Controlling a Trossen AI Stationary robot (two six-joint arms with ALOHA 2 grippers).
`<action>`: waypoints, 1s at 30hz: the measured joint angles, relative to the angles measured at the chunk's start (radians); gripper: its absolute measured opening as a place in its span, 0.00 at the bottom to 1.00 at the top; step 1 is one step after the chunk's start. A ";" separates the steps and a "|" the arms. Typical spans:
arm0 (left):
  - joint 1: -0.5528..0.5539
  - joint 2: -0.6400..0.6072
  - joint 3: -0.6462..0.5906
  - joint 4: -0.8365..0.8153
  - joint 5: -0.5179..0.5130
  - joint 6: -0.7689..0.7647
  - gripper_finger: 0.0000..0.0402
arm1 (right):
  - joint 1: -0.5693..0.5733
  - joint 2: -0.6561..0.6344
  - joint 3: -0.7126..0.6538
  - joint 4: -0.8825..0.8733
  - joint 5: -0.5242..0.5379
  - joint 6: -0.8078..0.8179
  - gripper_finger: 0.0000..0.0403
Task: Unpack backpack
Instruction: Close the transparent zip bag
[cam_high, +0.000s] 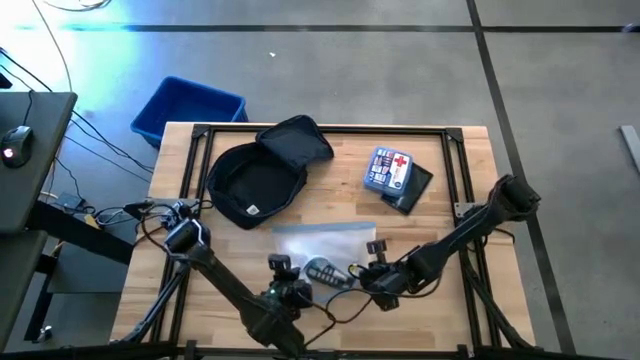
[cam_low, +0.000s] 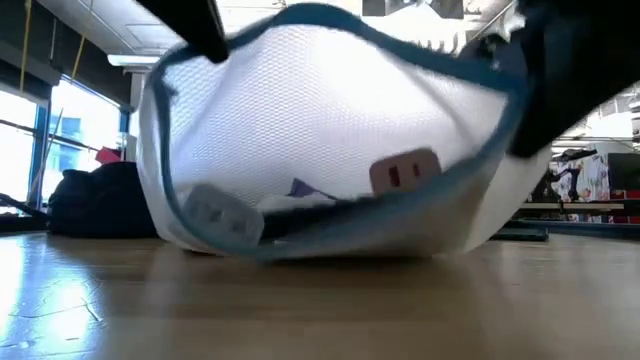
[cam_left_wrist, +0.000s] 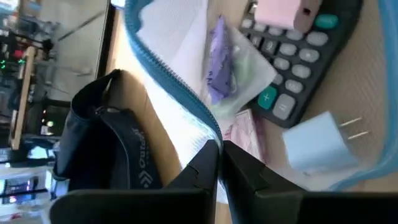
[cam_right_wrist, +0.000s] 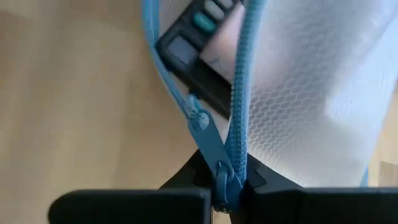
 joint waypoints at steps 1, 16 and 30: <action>0.003 -0.015 0.000 0.003 0.016 0.015 0.00 | 0.001 -0.019 0.009 -0.003 -0.001 -0.008 0.00; 0.175 -0.299 -0.019 0.025 0.395 0.124 0.00 | -0.056 -0.423 0.015 -0.136 -0.034 0.198 0.00; 0.448 -0.314 -0.085 0.152 0.392 0.471 0.07 | -0.131 -0.398 -0.268 0.141 -0.284 0.279 0.00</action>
